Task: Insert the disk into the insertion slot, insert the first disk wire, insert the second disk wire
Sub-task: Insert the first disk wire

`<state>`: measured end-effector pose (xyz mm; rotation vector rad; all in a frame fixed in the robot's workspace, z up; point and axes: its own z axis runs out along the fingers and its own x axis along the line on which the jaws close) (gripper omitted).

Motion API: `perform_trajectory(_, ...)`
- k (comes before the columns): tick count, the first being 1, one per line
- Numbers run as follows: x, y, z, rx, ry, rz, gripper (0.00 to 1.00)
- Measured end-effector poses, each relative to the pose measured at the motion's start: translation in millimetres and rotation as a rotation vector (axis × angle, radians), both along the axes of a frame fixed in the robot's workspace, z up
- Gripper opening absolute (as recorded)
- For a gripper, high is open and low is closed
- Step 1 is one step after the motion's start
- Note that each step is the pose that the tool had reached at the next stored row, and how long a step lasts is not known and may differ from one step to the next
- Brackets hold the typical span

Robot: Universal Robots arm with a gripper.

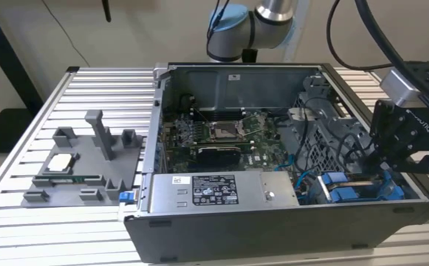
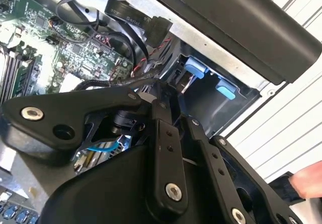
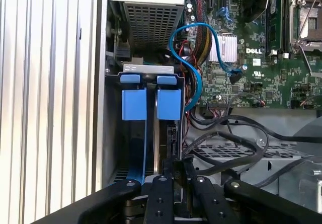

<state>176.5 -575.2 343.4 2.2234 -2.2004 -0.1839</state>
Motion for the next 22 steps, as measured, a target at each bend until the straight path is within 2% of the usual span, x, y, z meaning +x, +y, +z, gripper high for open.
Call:
perform_trajectory(11,1.9,-0.1,-4.1,0.0001,0.0000,0.000,0.19)
perform_trajectory(18,2.0,0.0,-4.9,0.0067,-0.0002,0.000,0.19)
perform_trajectory(22,1.9,-0.1,-5.8,0.0067,-0.0002,0.000,0.19)
